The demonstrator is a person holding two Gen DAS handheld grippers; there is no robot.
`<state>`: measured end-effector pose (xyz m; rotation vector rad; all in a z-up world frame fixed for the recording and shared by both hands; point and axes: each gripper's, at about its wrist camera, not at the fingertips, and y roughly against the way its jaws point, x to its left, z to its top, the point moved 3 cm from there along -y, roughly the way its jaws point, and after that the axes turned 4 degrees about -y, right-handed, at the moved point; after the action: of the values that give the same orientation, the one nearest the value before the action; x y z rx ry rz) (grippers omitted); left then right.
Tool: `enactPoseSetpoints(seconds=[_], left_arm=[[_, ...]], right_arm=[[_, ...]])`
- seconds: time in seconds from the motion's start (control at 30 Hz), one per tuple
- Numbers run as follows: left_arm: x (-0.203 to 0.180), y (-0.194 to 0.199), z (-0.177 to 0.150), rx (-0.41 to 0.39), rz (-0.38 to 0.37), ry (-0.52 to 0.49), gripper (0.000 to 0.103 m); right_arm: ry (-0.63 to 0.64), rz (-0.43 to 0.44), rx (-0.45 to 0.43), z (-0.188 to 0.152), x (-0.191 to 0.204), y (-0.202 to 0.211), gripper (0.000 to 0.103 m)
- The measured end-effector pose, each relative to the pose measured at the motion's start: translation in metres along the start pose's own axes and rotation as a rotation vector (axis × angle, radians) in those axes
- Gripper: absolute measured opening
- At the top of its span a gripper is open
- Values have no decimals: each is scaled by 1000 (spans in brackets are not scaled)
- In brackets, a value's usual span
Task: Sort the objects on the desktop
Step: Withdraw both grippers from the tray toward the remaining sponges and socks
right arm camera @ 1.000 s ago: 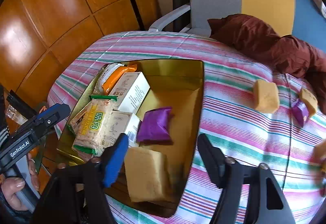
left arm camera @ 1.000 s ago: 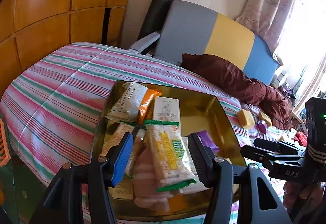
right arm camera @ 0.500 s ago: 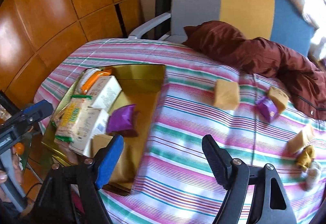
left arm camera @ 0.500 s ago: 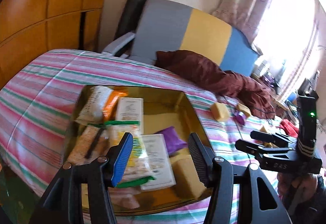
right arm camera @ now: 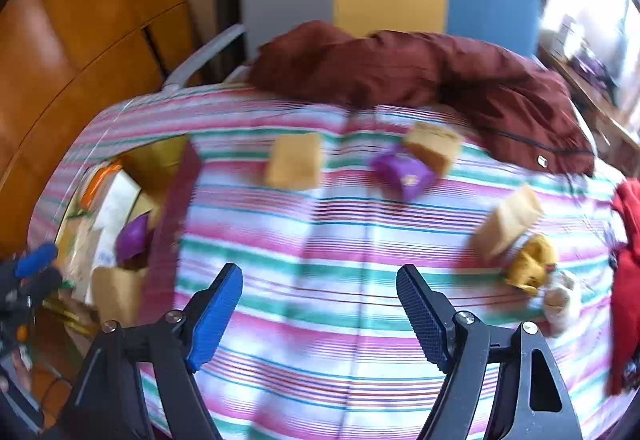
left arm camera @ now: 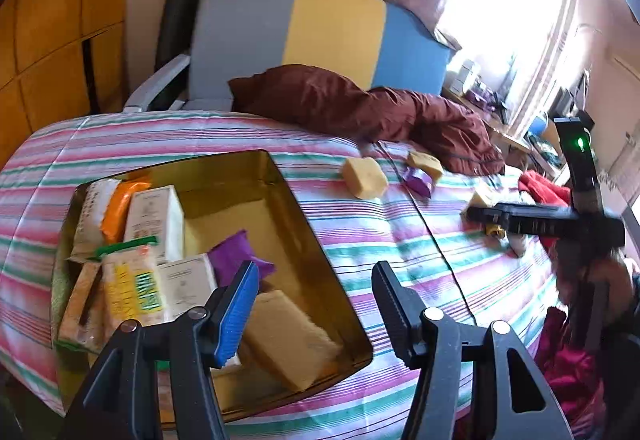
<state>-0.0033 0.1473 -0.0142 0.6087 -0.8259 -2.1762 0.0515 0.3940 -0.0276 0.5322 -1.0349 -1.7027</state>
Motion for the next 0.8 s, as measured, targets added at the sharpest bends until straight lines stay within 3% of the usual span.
enactPoseSetpoints(seconds=[0.3, 0.5, 0.63, 0.8], left_arm=[[-31, -20, 21, 32, -8, -70, 60], [-44, -40, 36, 73, -21, -69, 62], [-54, -55, 45, 100, -18, -76, 63], [-66, -87, 59, 160, -42, -34, 63]], right_arm=[[-230, -75, -33, 32, -95, -4, 81], [-398, -72, -117, 56, -156, -5, 81], [-491, -41, -156, 53, -186, -14, 81], [-548, -41, -103, 42, -201, -29, 82]])
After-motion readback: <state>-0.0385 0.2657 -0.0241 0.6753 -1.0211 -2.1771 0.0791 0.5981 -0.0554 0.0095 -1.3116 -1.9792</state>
